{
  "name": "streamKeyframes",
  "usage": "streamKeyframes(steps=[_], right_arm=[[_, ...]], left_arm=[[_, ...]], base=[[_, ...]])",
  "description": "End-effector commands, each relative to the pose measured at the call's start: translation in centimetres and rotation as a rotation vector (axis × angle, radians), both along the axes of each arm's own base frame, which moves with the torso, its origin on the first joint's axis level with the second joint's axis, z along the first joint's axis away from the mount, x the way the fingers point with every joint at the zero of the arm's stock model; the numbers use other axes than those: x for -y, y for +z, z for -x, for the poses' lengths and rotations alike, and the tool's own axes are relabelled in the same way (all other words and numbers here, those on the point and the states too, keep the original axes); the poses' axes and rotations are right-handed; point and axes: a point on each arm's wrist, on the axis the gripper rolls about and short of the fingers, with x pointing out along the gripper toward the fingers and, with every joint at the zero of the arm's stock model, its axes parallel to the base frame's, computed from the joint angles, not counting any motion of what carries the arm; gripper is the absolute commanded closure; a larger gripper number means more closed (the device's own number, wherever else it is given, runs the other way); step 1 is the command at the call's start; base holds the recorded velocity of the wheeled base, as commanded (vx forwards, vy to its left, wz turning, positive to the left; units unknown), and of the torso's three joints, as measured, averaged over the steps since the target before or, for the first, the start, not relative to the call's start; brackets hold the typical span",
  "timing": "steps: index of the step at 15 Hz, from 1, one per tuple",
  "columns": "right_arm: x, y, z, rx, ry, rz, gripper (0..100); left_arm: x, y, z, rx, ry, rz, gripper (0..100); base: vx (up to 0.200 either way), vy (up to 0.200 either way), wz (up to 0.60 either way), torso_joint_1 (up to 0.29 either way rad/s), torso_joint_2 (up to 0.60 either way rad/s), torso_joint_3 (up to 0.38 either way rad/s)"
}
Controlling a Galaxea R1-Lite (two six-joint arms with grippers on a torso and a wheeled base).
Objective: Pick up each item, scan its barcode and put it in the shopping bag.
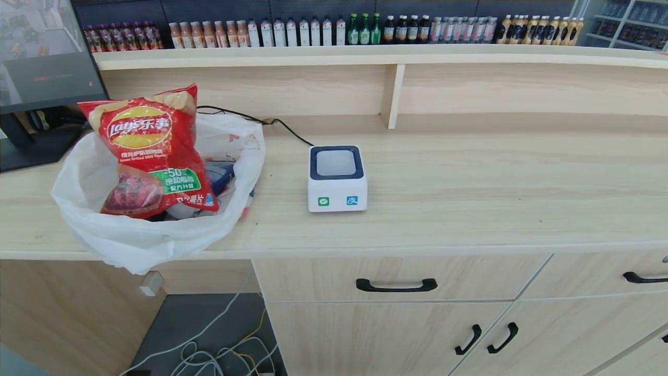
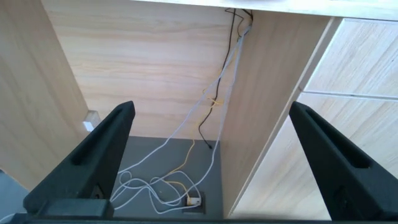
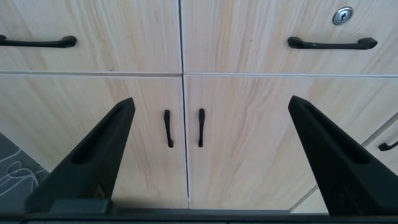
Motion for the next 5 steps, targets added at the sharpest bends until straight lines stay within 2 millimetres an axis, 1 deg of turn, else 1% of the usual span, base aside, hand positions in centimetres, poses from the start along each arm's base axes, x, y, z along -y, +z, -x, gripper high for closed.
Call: streamKeyframes(steps=[1,5], right_arm=[[0.01,-0.02,0.0,-0.001,0.0,0.0,0],[0.01,-0.02,0.0,-0.001,0.0,0.0,0]], left_arm=[[0.0,0.0,0.0,0.0,0.002,-0.001,0],[0.0,0.0,0.0,0.0,0.002,-0.001,0]], base=[[0.0,0.0,0.0,0.0,0.0,0.0],[0.0,0.0,0.0,0.0,0.0,0.0]])
